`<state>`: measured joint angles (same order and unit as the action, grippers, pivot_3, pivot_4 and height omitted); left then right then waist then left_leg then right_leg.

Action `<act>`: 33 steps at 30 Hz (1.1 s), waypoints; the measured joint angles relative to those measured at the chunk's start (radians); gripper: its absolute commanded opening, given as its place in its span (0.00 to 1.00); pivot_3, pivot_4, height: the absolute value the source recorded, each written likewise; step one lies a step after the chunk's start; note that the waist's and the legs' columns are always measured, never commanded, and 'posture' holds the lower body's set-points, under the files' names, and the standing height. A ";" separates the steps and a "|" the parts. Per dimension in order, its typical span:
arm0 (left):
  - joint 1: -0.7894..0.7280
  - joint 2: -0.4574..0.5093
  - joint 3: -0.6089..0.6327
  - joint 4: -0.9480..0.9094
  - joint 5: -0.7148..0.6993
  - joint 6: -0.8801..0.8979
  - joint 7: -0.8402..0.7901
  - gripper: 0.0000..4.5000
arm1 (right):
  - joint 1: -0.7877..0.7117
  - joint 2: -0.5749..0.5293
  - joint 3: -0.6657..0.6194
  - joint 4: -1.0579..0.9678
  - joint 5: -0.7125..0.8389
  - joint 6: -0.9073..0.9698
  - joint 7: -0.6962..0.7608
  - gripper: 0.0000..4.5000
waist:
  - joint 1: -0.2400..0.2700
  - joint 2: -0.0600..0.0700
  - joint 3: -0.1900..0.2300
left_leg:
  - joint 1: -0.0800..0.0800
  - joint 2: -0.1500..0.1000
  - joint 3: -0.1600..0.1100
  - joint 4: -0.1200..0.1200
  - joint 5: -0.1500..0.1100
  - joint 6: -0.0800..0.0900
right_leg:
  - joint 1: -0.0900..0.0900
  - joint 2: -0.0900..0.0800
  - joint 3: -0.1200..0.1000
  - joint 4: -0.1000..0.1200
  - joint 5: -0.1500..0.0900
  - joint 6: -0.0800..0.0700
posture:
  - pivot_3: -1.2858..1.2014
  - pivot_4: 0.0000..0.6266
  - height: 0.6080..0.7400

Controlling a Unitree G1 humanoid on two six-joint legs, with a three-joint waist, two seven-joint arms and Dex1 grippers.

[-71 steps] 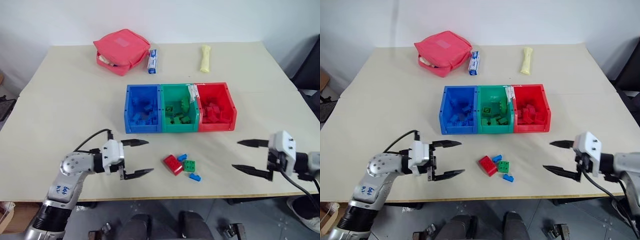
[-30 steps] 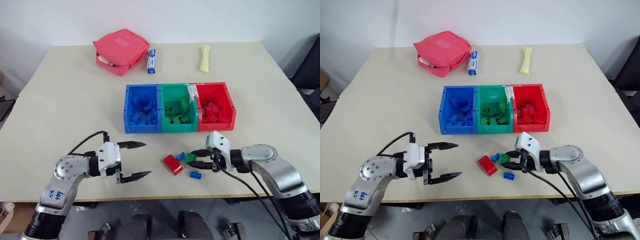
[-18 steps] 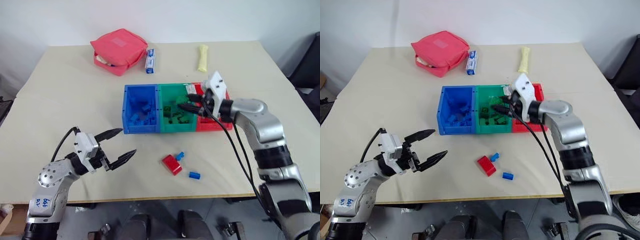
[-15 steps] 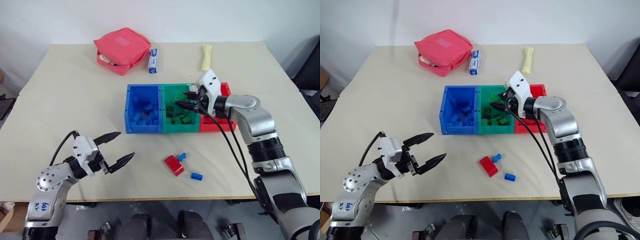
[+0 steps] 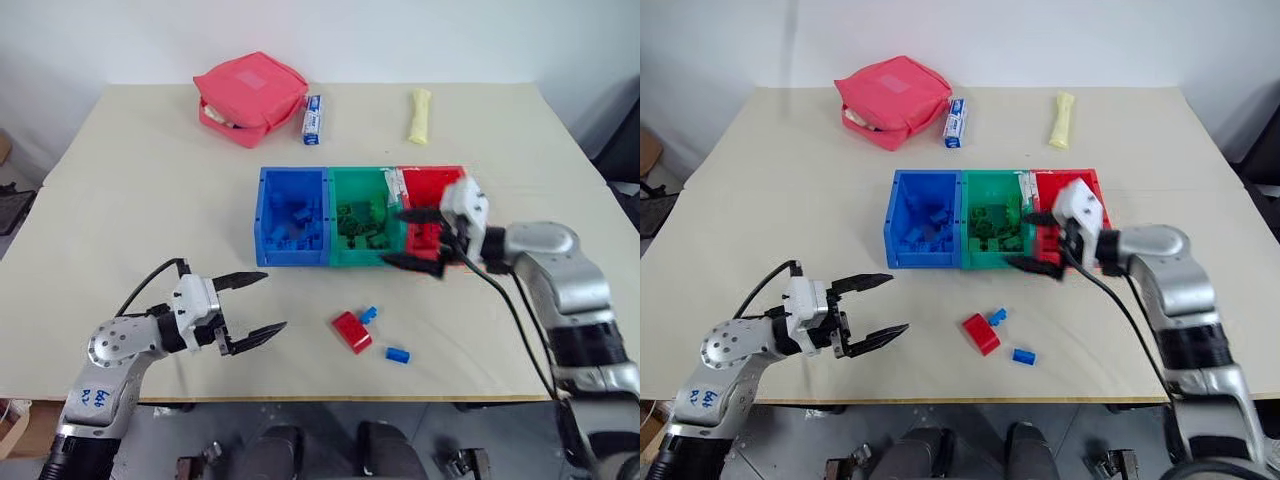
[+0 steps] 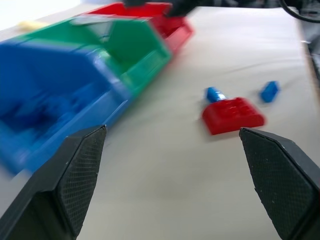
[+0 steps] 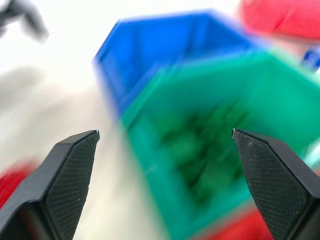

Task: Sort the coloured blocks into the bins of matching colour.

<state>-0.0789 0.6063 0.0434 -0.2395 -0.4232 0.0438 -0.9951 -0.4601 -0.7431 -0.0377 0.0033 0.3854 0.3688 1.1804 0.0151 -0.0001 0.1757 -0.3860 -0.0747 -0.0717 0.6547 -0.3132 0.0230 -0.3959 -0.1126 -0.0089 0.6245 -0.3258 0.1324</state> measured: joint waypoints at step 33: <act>-0.040 0.037 -0.092 0.016 0.010 0.012 -0.129 1.00 | 0.400 -0.028 0.125 -0.246 -0.077 -0.087 -0.056 0.64 | 0.006 0.000 0.000 | 0.002 0.001 -0.001 0.006 0.002 -0.002 | 0.003 0.000 -0.001 0.001 0.000 0.000 | 0.52 0.24 1.00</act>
<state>-0.1185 0.6429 -0.0491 -0.2239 -0.4134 0.0553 -1.1240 -0.0598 -0.7708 0.0873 -0.2424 0.3083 0.2814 1.1242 0.0210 0.0003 0.1757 -0.3842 -0.0734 -0.0724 0.6608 -0.3116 0.0212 -0.3930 -0.1124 -0.0096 0.6250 -0.3259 0.1321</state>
